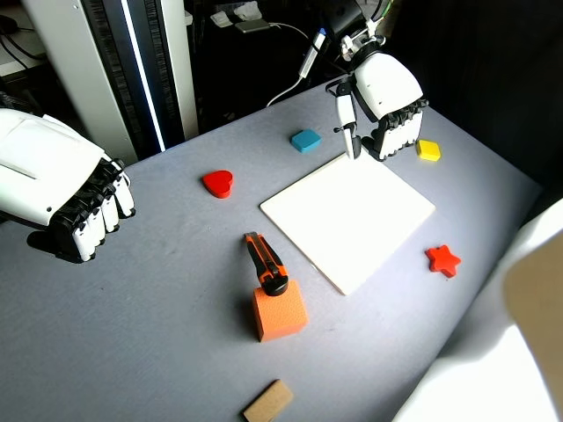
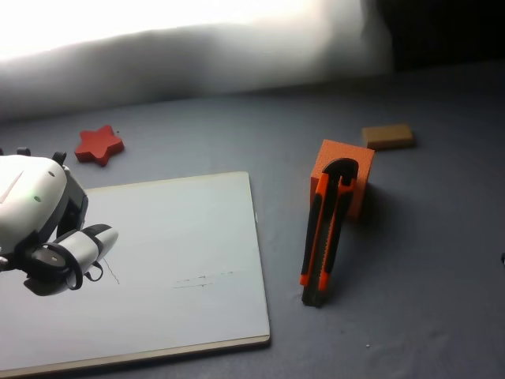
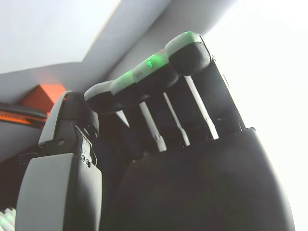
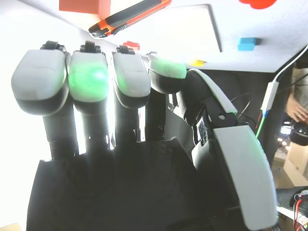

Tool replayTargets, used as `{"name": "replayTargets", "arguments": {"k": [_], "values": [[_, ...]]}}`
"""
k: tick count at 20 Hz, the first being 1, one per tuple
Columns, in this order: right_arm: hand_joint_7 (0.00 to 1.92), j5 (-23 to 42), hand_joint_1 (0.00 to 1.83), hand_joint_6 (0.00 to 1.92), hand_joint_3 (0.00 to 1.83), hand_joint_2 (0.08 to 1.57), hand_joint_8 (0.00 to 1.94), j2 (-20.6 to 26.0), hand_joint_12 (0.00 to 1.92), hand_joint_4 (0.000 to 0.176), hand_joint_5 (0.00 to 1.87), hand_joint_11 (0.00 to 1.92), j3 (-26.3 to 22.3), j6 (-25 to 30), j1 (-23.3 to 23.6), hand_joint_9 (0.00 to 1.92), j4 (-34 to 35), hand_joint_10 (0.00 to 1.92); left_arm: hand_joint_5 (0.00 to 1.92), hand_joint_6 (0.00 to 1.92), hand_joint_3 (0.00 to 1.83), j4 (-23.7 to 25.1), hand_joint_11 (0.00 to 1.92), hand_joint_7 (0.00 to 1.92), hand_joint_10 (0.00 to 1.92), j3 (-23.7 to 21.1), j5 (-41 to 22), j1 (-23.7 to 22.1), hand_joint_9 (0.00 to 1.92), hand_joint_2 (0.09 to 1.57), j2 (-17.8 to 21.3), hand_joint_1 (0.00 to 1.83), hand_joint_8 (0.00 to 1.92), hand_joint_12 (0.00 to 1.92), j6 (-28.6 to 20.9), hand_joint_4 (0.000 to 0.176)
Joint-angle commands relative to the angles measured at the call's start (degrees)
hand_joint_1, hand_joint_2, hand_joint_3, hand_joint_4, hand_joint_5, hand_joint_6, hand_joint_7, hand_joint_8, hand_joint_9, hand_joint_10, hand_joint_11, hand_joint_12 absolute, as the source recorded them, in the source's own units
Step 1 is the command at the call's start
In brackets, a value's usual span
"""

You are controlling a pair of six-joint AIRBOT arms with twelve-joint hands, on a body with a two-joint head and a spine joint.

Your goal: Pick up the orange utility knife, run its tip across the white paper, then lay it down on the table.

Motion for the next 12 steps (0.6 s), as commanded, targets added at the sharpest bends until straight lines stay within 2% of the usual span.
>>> {"name": "replayTargets", "arguments": {"k": [1,2,3,4,5,7,9,10,12], "values": [[0.13,5.2,0.13,0.24,0.21,1.13,0.11,0.2,0.81,0.0,0.04,0.0,-0.1,-0.4,0.6,0.05,1.0,0.31,0.14,0.09,0.28,3.7,0.0,0.17,0.44,0.3,-5.1,-0.1,0.09,1.24,-0.1,0.24,0.15,1.17,-0.2,0.0],[0.13,5.2,0.13,0.24,0.21,1.13,0.11,0.2,0.81,0.0,0.04,0.0,-0.2,-0.5,0.8,0.05,1.0,0.31,0.14,0.09,0.28,3.8,0.0,0.17,0.44,0.3,-5.2,0.1,0.09,1.24,-0.1,0.24,0.15,1.17,-0.4,0.0],[0.13,5.2,0.11,0.07,0.01,1.23,0.0,0.1,0.75,0.0,0.07,0.0,-0.3,-0.5,0.8,0.07,1.0,0.16,0.17,0.01,0.01,4.4,0.0,0.2,0.25,0.4,-5.4,0.4,0.13,1.35,-0.1,0.28,0.0,1.14,-1.0,0.003],[0.13,5.2,0.13,0.06,0.01,1.22,0.0,0.1,0.74,0.0,0.07,0.0,-0.3,-0.7,0.8,0.07,1.0,0.15,0.19,0.01,0.01,6.2,0.0,0.22,0.25,0.6,-6.1,1.5,0.15,1.35,-0.3,0.28,0.01,1.13,-2.9,0.003],[0.14,5.1,0.08,0.04,0.0,1.22,0.0,0.1,0.67,0.0,0.07,0.0,-0.3,-0.7,0.8,0.08,1.0,0.13,0.17,0.01,0.01,8.3,0.0,0.23,0.25,0.8,-7.5,2.9,0.18,1.36,-0.6,0.26,0.01,1.12,-5.3,0.0],[0.13,5.1,0.07,0.03,0.0,1.22,0.0,-0.1,0.49,0.0,0.08,0.0,-0.3,-0.7,1.1,0.08,1.1,0.09,0.17,0.0,0.0,9.4,0.0,0.21,0.22,0.8,-9.9,4.4,0.17,1.35,-1.1,0.26,0.0,1.09,-7.0,0.0],[0.07,5.8,0.06,0.0,0.0,1.22,0.0,-0.6,0.19,0.0,0.05,0.0,-0.3,-0.7,1.5,0.04,1.0,0.04,0.12,0.0,0.0,9.9,0.0,0.16,0.18,0.8,-12.3,6.1,0.11,1.35,-1.9,0.23,0.0,1.09,-8.3,0.0],[0.07,6.0,0.06,0.0,0.0,1.22,0.0,-0.9,0.15,0.0,0.04,0.0,-0.2,-0.7,1.9,0.03,1.0,0.04,0.13,0.0,0.0,9.9,0.0,0.18,0.17,0.7,-12.6,6.5,0.13,1.34,-2.0,0.23,0.0,1.05,-8.3,0.0],[0.03,6.1,0.11,0.0,0.0,1.18,0.0,-1.9,0.02,0.0,0.0,0.0,0.5,0.3,3.1,0.01,-1.6,0.02,0.06,0.0,0.0,9.9,0.0,0.08,0.12,0.8,-12.8,6.9,0.09,1.35,-2.3,0.24,0.0,0.87,-8.4,0.0]]}}
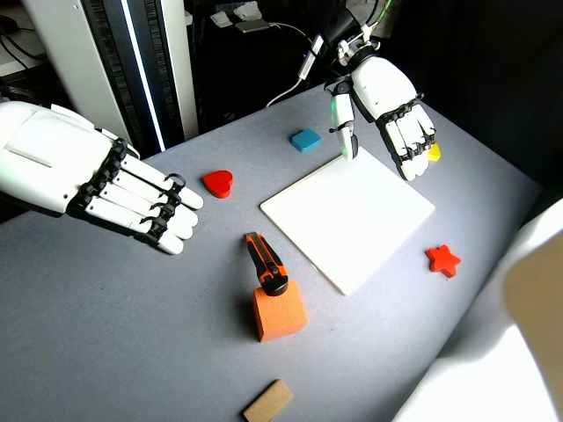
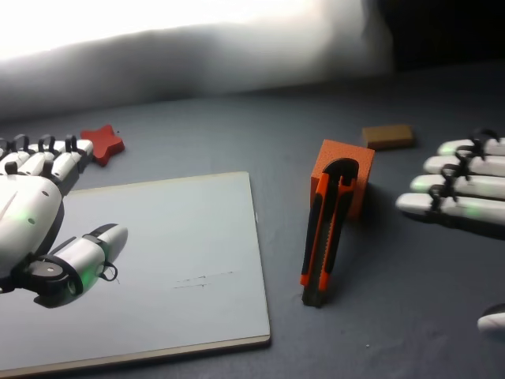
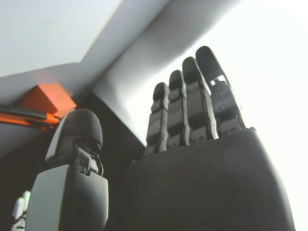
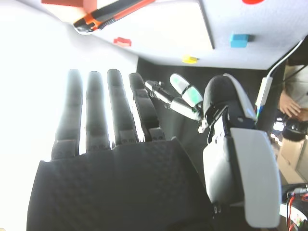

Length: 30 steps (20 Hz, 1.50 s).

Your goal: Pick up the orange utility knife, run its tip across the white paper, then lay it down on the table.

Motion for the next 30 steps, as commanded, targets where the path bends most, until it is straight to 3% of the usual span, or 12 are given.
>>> {"name": "replayTargets", "arguments": {"k": [1,3,5,7,9,11,15,16,18,23,25,30], "values": [[0.01,6.1,0.17,0.0,0.0,1.17,0.0,-0.4,0.0,0.0,0.0,0.0,0.8,1.0,1.0,0.0,-1.4,0.01,0.06,0.0,0.0,3.4,0.0,0.08,0.11,0.3,-6.1,-0.1,0.11,1.34,-0.2,0.25,0.0,0.89,-0.1,0.0],[0.0,6.6,0.9,0.0,0.0,1.11,0.0,-2.8,0.0,0.0,0.0,0.0,3.4,4.2,2.9,0.0,-8.0,0.0,0.07,0.0,0.0,1.9,0.0,0.1,0.09,0.5,-6.1,0.0,0.11,1.32,-1.1,0.28,0.0,0.81,0.0,0.0],[0.0,5.3,1.09,0.0,0.0,1.08,0.0,-5.3,0.0,0.0,0.0,0.0,6.4,13.9,6.3,0.0,-20.0,0.0,0.05,0.0,0.0,2.0,0.0,0.09,0.08,0.6,-6.1,1.0,0.1,1.33,-1.6,0.29,0.0,0.79,-1.5,0.0],[0.0,4.8,1.09,0.0,0.0,1.08,0.0,-8.0,0.0,0.0,0.0,0.0,8.9,21.6,9.6,0.0,-29.6,0.0,0.04,0.0,0.0,3.6,0.0,0.09,0.06,0.5,-6.4,2.2,0.09,1.34,-1.6,0.24,0.0,0.86,-3.7,0.0],[0.0,4.4,1.16,0.0,0.0,1.05,0.0,-11.1,0.0,0.0,0.0,0.0,11.6,30.7,13.7,0.0,-41.0,0.0,0.01,0.0,0.0,4.1,0.0,0.04,0.03,0.4,-6.5,3.1,0.05,1.35,-1.6,0.23,0.01,0.64,-4.4,0.002],[0.0,3.0,1.16,0.0,0.0,1.04,0.0,-14.0,0.0,0.0,0.0,0.0,13.3,38.2,16.5,0.0,-48.7,0.0,0.05,0.01,0.0,5.3,0.0,0.06,0.03,0.9,-6.6,4.0,0.06,1.33,-1.6,0.3,0.01,0.65,-6.0,0.003],[0.0,1.8,1.14,0.0,0.0,1.05,0.0,-19.2,0.0,0.0,0.0,0.0,15.9,50.3,19.4,0.0,-60.0,0.0,0.04,0.0,0.0,5.6,0.0,0.08,0.02,1.1,-6.7,3.5,0.05,1.33,-1.6,0.29,0.0,0.57,-6.5,0.0],[0.0,-0.2,1.13,0.0,0.0,1.05,0.0,-20.5,0.0,0.0,0.0,0.0,16.1,52.0,19.6,0.0,-60.8,0.0,0.01,0.0,0.0,5.8,0.0,0.05,0.0,1.1,-6.7,3.4,0.02,1.33,-1.6,0.28,0.0,0.44,-6.5,0.0],[0.0,-2.5,1.14,0.0,0.0,1.04,0.0,-23.5,0.0,0.0,0.0,0.0,17.2,61.3,20.8,0.0,-68.6,0.0,0.0,0.0,0.0,6.4,0.0,0.01,0.0,1.1,-6.6,3.5,0.0,1.33,-1.7,0.25,0.0,0.26,-6.5,0.0],[0.0,-1.8,1.1,0.0,0.0,1.07,0.0,-28.4,0.0,0.0,0.0,0.0,20.2,75.8,22.4,0.0,-87.5,0.0,0.0,0.0,0.0,6.9,0.0,0.03,0.0,1.0,-6.2,4.1,0.0,1.32,-1.8,0.27,0.0,0.33,-6.8,0.0],[0.0,-1.6,1.1,0.0,0.0,1.06,0.0,-30.5,0.0,0.0,0.0,0.0,22.0,78.5,22.3,0.0,-92.4,0.0,0.0,0.0,0.0,6.8,0.0,0.0,0.0,0.9,-6.2,4.1,0.0,1.33,-1.8,0.25,0.0,0.22,-7.6,0.0],[0.0,-4.1,1.11,0.0,0.0,1.07,0.0,-35.2,0.0,0.0,0.0,0.0,25.8,78.5,20.3,0.0,-93.9,0.0,0.0,0.0,0.0,7.0,0.0,0.03,0.02,0.5,-6.3,4.1,0.06,1.32,-2.1,0.28,0.01,0.54,-7.7,0.0]]}}
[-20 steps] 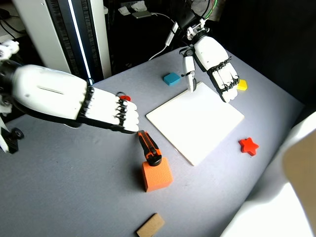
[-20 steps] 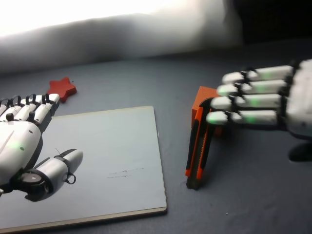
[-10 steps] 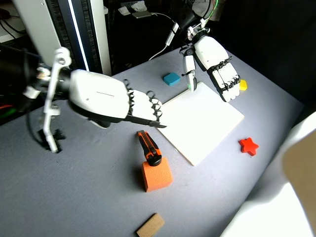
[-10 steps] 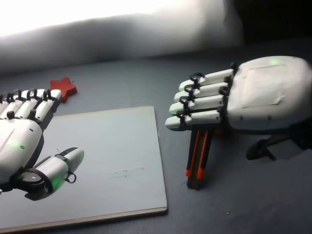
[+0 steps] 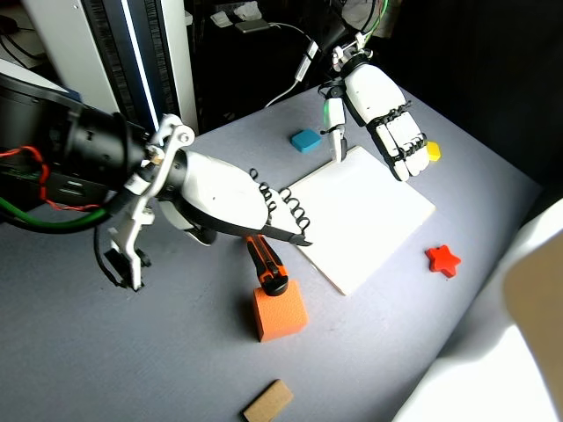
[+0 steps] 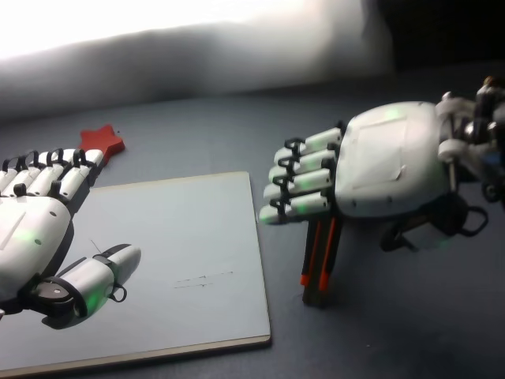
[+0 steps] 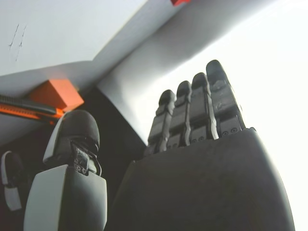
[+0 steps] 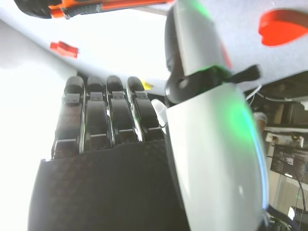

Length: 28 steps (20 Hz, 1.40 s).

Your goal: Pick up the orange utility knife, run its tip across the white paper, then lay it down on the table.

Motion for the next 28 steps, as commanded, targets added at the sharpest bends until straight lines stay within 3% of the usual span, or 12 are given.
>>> {"name": "replayTargets", "arguments": {"k": [1,2,4,17,19,23,28], "values": [[0.0,-3.6,1.11,0.0,0.0,1.07,0.0,-0.2,0.0,0.0,0.0,0.0,0.4,-0.2,0.3,0.0,1.1,0.0,0.0,0.0,0.0,3.5,0.0,0.03,0.01,-0.2,-5.4,-0.2,0.05,1.32,0.0,0.26,0.0,0.51,-0.2,0.0],[0.0,-4.0,1.11,0.0,0.0,1.08,0.0,-1.2,0.0,0.0,0.0,0.0,1.1,-0.8,0.1,0.0,1.0,0.0,0.0,0.0,0.0,3.5,0.0,0.03,0.01,-0.3,-5.4,-0.2,0.03,1.31,-0.1,0.3,0.0,0.34,-0.1,0.0],[0.0,-5.1,1.1,0.0,0.0,1.07,0.0,-2.4,0.0,0.0,0.0,0.0,1.9,-2.0,-0.3,0.0,1.0,0.0,0.0,0.0,0.0,3.5,0.0,0.04,0.01,-0.3,-5.4,-0.2,0.04,1.3,-0.3,0.27,0.01,0.28,0.0,0.0],[0.0,-7.4,1.13,0.0,0.01,1.11,0.0,-9.8,0.0,0.0,0.0,0.0,8.5,-4.2,-3.3,0.0,-1.9,0.0,0.01,0.0,0.0,3.3,0.0,0.08,0.01,-0.5,-6.9,-0.8,0.08,1.31,-1.6,0.26,0.0,0.52,0.2,0.0],[0.0,-7.4,1.12,0.0,0.02,1.13,0.0,-10.2,0.0,0.0,0.0,0.0,9.2,-4.8,-4.0,0.0,-1.9,0.0,0.0,0.0,0.0,3.3,0.0,0.04,0.01,-0.5,-6.8,-0.8,0.04,1.31,-1.6,0.25,0.0,0.35,0.5,0.0],[0.0,-8.5,1.13,0.0,0.01,1.12,0.0,-11.5,0.0,0.0,0.0,0.0,10.1,-5.0,-4.9,0.0,-1.8,0.0,0.0,0.0,0.0,3.0,0.0,0.01,0.0,-0.3,-6.6,-0.4,0.0,1.31,-1.6,0.24,0.0,0.18,1.0,0.0],[0.0,-10.1,1.13,0.0,0.01,1.12,0.0,-13.5,0.0,0.0,0.0,0.0,11.2,-5.2,-5.9,0.0,-1.8,0.0,0.0,0.0,0.0,2.6,0.0,0.0,0.0,-0.1,-5.6,-0.1,0.0,1.3,-1.6,0.24,0.0,0.13,1.8,0.0]]}}
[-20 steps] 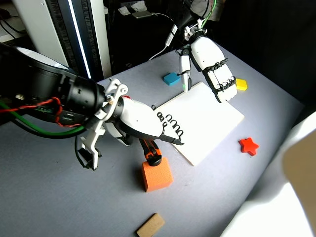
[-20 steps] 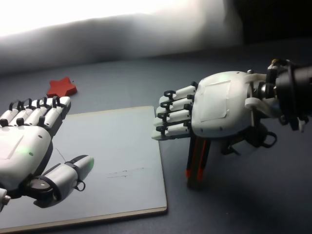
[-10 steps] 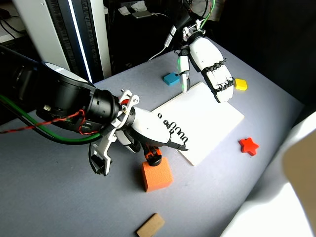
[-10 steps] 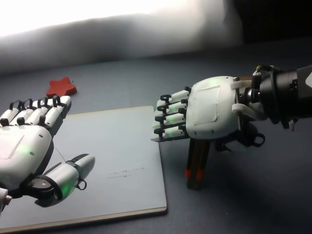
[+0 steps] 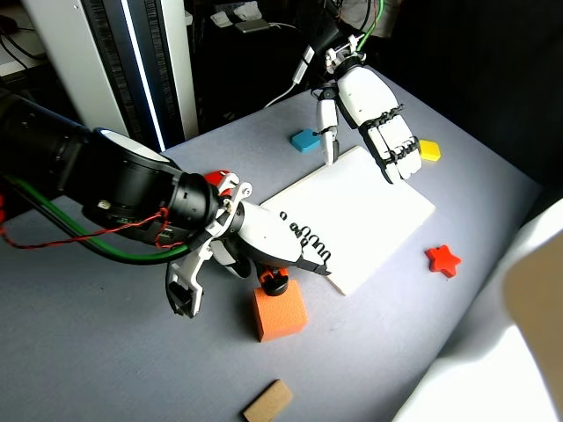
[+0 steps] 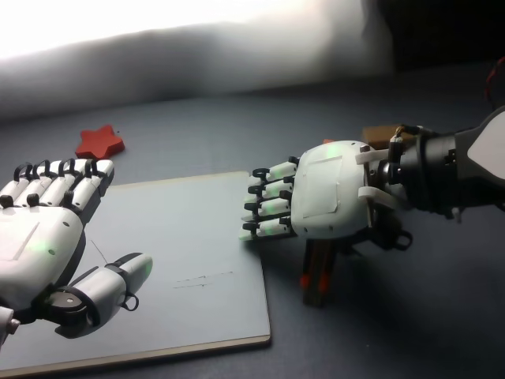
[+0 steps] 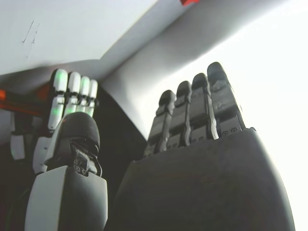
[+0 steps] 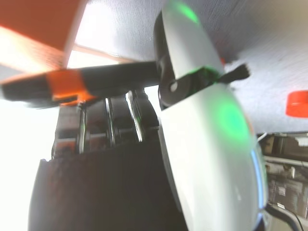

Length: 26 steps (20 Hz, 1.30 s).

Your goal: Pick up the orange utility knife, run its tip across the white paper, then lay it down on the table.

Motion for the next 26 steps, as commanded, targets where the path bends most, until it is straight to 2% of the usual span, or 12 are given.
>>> {"name": "replayTargets", "arguments": {"k": [1,7,9,10,11,12,13,14,15,16,17,26], "values": [[0.0,-3.6,1.13,0.0,0.01,1.12,0.0,-0.1,0.0,0.0,0.0,0.0,0.4,-0.6,0.3,0.0,0.5,0.0,0.0,0.0,0.0,3.4,0.0,0.0,0.0,0.3,-4.5,-0.1,0.0,1.3,0.1,0.24,0.0,0.13,0.2,0.0],[0.03,-6.3,1.12,0.04,0.05,1.23,0.01,-1.9,0.0,0.0,0.1,0.0,1.6,-1.1,-0.1,0.04,0.5,0.02,0.0,0.0,0.0,3.4,0.0,0.0,0.0,-0.6,-4.4,-0.1,0.0,1.31,0.1,0.27,0.0,0.12,0.3,0.0],[0.48,-6.9,1.12,0.41,0.0,1.23,0.15,-2.0,1.09,0.0,0.37,0.0,1.8,-1.2,-0.5,0.3,0.5,0.45,0.0,0.0,0.01,3.3,0.0,0.0,0.0,-0.7,-4.4,-0.1,0.0,1.32,0.1,0.26,0.0,0.17,0.4,0.0],[0.54,-7.4,1.09,1.34,0.01,1.31,1.32,-2.0,1.58,0.0,0.57,0.04,2.0,-1.3,-0.7,0.31,0.5,1.17,0.0,0.0,0.01,3.3,0.0,0.01,0.0,-0.7,-4.4,-0.1,0.01,1.33,0.1,0.25,0.0,0.21,0.4,0.0],[0.54,-7.6,1.06,1.58,0.01,1.35,1.63,-2.0,1.83,0.018,0.57,0.13,2.0,-1.3,-0.8,0.33,0.5,1.58,0.0,0.0,0.0,3.3,0.0,0.01,0.0,-0.7,-4.4,-0.1,0.0,1.33,0.1,0.26,0.0,0.16,0.4,0.0],[0.65,-7.6,1.13,1.38,0.0,1.31,1.7,-2.0,1.9,0.0,0.66,0.4,2.0,-1.3,-0.8,0.53,0.5,1.83,0.0,0.0,0.0,3.3,0.0,0.03,0.01,-0.6,-4.5,0.0,0.01,1.32,0.1,0.28,0.01,0.24,0.4,0.0],[0.93,-7.6,1.06,1.58,0.0,1.33,1.89,-1.9,1.92,0.0,0.63,0.75,2.0,-1.4,-0.8,0.9,0.5,1.9,0.0,0.0,0.0,3.3,0.0,0.03,0.0,-0.6,-4.5,0.0,0.01,1.32,0.1,0.29,0.0,0.25,0.3,0.0],[0.93,-7.6,1.06,1.58,0.0,1.33,1.89,-1.7,1.92,0.0,0.63,0.75,1.9,-1.6,-0.6,0.9,0.5,1.9,0.0,0.0,0.0,3.3,0.0,0.03,0.0,-0.6,-4.6,0.1,0.01,1.32,0.1,0.29,0.0,0.25,0.3,0.0],[1.5,-7.7,1.39,1.91,0.0,1.31,1.94,-1.3,1.92,0.0,1.33,1.48,1.7,-1.6,-0.3,1.55,0.5,1.92,0.0,0.0,0.0,3.3,0.0,0.04,0.0,-0.6,-4.6,0.1,0.02,1.32,0.1,0.27,0.0,0.31,0.3,0.0],[1.65,-7.7,1.45,1.92,0.0,1.32,1.94,-1.0,1.92,0.125,1.48,1.71,1.6,-1.6,-0.2,1.71,0.5,1.92,0.0,0.0,0.0,3.3,0.0,0.05,0.0,-0.6,-4.7,0.1,0.02,1.31,0.1,0.28,0.0,0.37,0.3,0.0],[1.71,-7.7,1.47,1.92,0.0,1.32,1.94,-0.7,1.92,0.162,1.56,1.8,1.4,-1.6,0.0,1.76,0.5,1.92,0.0,0.0,0.0,3.3,0.0,0.05,0.0,-0.6,-4.8,0.1,0.02,1.31,0.1,0.28,0.0,0.38,0.3,0.0],[1.65,-8.2,1.45,1.92,0.0,1.39,1.94,2.9,1.92,0.176,1.43,1.84,-2.2,1.8,2.3,1.77,0.5,1.92,0.0,0.0,0.0,3.3,0.0,0.06,0.0,-0.8,-5.2,0.0,0.03,1.32,0.0,0.26,0.0,0.33,0.0,0.0]]}}
